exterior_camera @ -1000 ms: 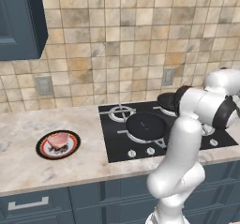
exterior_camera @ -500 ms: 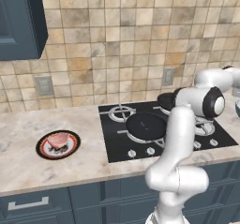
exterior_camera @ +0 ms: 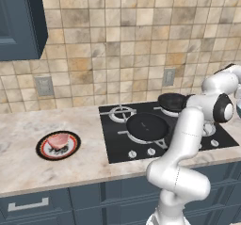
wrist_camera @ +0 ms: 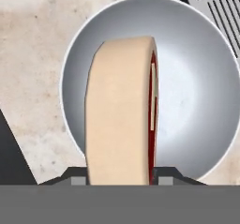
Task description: Place one of the steaks on the plate and the other in the bowl. Then place the bowl in the fridge.
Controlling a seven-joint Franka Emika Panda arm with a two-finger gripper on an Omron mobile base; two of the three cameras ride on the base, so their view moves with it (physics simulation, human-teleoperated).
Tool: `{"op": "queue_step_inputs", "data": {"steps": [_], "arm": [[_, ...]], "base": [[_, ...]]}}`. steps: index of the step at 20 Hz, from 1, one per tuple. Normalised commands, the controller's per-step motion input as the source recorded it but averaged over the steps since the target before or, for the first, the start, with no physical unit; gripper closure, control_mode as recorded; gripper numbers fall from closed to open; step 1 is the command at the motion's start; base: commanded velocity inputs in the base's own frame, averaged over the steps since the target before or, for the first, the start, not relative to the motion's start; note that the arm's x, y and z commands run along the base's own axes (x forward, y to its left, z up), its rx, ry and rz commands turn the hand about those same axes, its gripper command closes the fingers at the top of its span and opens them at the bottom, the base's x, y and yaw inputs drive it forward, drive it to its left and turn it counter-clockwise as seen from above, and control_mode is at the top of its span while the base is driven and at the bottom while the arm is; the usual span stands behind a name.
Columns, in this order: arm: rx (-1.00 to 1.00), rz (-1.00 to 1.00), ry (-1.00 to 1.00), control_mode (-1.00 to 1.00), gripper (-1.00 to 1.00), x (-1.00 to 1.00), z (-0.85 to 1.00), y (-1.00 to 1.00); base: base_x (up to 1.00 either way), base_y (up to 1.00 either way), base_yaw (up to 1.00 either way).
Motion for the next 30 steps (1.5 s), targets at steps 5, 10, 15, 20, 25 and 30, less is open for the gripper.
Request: {"op": "queue_step_inputs", "data": {"steps": [5, 10, 15, 20, 25, 30], "arm": [[0.0, 0.26, 0.16, -1.0, 1.0, 0.24, -0.63, -0.02], [0.0, 0.21, 0.03, -1.0, 1.0, 0.15, -0.17, -0.1], [0.0, 0.21, 0.11, -1.0, 1.0, 0.15, -0.2, -0.28], [0.04, 0.17, 0.02, -1.0, -1.0, 0.01, 0.02, -0.4], [0.11, 0.11, -0.26, -1.0, -1.0, -0.33, 0.06, -0.12], [0.27, 0.15, -0.49, -1.0, -1.0, -0.59, 0.09, 0.05]], "base": [[0.0, 0.0, 0.0], [0.0, 0.0, 0.0], [0.0, 0.0, 0.0], [0.0, 0.0, 0.0], [0.0, 0.0, 0.0], [0.0, 0.0, 0.0]]}}
